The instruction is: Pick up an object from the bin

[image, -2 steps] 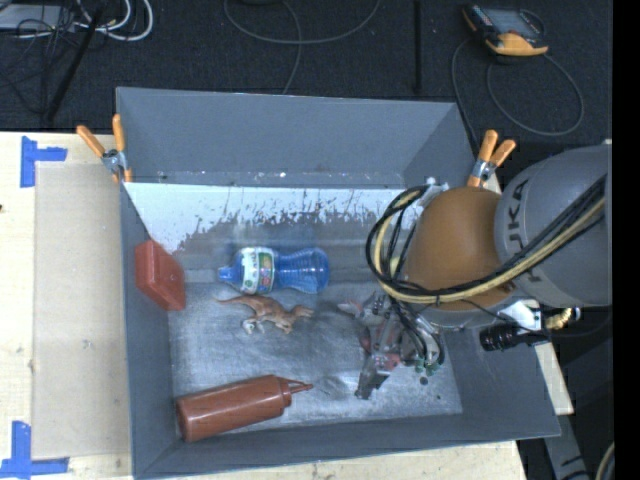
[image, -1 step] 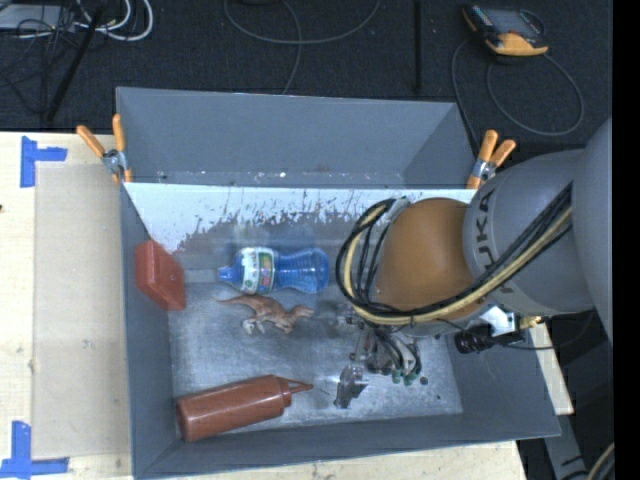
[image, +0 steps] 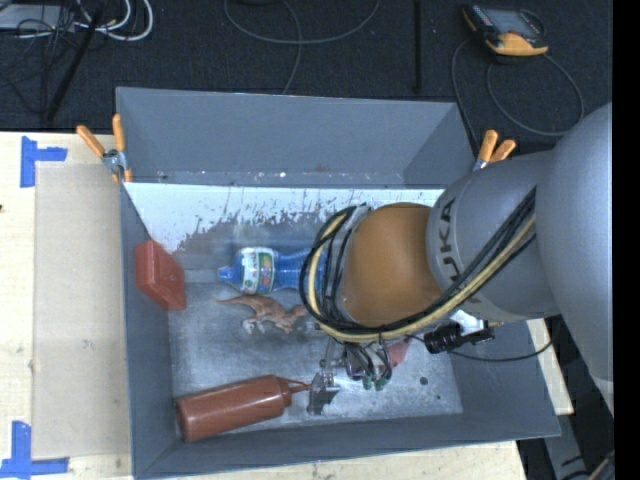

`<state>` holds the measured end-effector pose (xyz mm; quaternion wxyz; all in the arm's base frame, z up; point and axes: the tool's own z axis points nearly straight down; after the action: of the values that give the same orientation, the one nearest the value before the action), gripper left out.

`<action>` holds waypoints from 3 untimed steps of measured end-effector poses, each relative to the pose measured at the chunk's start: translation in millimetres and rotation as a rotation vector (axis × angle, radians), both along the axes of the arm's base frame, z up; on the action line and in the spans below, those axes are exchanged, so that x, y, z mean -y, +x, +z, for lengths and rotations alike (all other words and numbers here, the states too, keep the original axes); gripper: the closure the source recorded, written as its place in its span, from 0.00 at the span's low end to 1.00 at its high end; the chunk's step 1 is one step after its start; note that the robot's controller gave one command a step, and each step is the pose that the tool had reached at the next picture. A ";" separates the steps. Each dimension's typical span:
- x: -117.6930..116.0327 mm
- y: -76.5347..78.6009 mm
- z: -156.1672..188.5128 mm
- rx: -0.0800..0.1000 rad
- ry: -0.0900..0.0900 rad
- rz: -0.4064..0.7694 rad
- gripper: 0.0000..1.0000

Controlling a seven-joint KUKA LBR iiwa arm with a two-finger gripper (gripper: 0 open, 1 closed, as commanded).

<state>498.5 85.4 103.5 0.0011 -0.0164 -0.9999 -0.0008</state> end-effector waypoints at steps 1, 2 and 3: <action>-8.4 -17.4 -7.6 -0.001 -0.002 0.174 0.00; -28.9 -21.3 -25.5 0.009 -0.002 0.196 0.00; -67.0 -20.6 -29.7 0.015 0.001 0.124 1.00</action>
Offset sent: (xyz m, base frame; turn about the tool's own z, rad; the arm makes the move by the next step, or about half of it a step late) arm -0.0258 0.0345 -0.0310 -0.1987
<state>477.9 152.4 73.7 -0.0064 0.0456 -0.9989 -0.0011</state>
